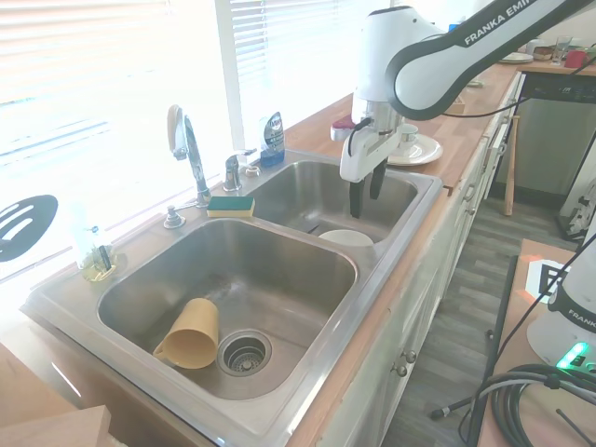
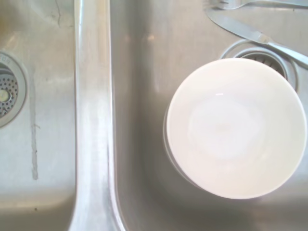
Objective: Turn on the faucet
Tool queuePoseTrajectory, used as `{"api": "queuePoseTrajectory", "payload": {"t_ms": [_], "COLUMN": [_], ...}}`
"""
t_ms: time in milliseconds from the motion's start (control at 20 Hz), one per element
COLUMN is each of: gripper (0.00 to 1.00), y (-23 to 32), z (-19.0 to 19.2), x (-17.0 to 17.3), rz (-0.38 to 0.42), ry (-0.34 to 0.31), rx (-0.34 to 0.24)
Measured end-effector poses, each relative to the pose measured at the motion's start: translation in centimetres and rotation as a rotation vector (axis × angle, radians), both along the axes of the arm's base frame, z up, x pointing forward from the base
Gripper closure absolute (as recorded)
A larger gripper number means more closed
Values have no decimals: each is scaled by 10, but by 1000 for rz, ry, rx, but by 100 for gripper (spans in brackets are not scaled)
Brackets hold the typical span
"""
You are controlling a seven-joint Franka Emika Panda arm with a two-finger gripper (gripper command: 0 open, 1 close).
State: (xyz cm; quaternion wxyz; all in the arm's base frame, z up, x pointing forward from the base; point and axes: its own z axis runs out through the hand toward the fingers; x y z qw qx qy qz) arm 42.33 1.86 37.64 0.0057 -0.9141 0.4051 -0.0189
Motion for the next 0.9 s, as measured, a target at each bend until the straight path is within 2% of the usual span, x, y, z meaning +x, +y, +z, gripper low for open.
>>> {"api": "queuePoseTrajectory", "payload": {"t_ms": [150, 200, 900], "gripper": [0, 100, 100], "y": [0, 0, -3], "z": [0, 0, 0], "x": [0, 0, 0], "rz": [0, 0, -6], "ry": [1, 1, 1], "rx": [0, 0, 2]}}
